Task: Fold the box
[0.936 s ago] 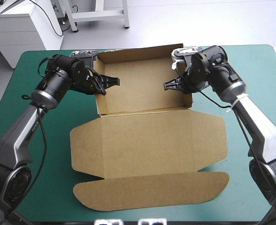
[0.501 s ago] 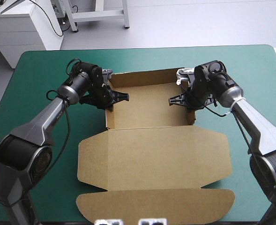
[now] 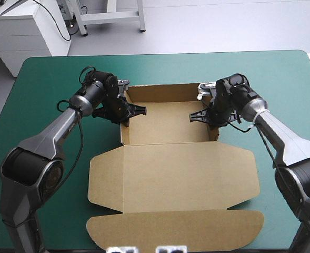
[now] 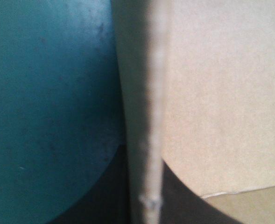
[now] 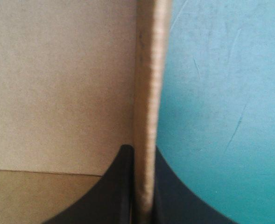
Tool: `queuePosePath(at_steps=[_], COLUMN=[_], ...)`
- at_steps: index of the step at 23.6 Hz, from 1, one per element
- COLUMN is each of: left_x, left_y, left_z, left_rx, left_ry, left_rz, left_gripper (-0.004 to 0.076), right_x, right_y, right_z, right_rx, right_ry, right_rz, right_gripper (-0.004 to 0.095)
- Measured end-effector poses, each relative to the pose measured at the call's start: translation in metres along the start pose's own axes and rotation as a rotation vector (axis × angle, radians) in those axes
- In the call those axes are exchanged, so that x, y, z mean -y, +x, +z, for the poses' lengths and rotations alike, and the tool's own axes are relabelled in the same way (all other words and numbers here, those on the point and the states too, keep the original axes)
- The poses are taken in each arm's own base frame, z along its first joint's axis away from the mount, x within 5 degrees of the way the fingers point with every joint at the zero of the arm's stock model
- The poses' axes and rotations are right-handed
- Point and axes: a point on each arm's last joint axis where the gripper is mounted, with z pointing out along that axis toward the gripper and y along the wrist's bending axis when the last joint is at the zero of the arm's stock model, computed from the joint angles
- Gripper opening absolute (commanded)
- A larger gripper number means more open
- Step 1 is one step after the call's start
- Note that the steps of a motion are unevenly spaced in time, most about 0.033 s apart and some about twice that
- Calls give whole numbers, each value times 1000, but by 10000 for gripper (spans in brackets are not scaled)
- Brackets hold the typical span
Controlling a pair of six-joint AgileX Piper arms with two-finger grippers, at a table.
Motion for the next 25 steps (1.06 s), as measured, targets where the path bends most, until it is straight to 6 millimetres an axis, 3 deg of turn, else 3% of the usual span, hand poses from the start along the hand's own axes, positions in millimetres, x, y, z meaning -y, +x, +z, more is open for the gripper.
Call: queuePosePath(at_steps=[3,5,6,7,8,10,11,12,14,16,25], left_x=[0,0,-1,-1,-1,0,0,-1,-2,-3,-1], left_y=[0,0,-1,-1,-2,-3,-4,-4,-5,-6,-12], left_z=[0,0,0,0,0,-2,-2,-1,-1,-1,-12], left_rx=[-1,0,1,2,2,0,-2,-19,-16,-10,30], left_ry=[1,-3,-7,-10,-15,-18,-24,-33,-50,-58,-63], left_rz=[24,48,61,66,78,102,118,139,166,171,183], left_gripper=[-8,-8,-1,25,41,125,211,251,446,508,526], right_x=[1,0,0,0,-1,-1,-1,-2,-3,-3,-5], right_y=[-1,-1,-1,-2,-1,-2,-3,-4,-8,-13,-27], right_z=[0,0,1,1,8,15,15,13,10,7,-11], right_rx=[2,5,4,5,-9,-14,-12,-6,11,32,107], right_ry=[-4,-9,-10,-10,-17,-8,-9,-17,-22,-18,-33], right_rz=[9,11,11,11,14,9,9,25,18,12,12], right_gripper=[-11,74,148,283,342,541,643,671,685,686,688])
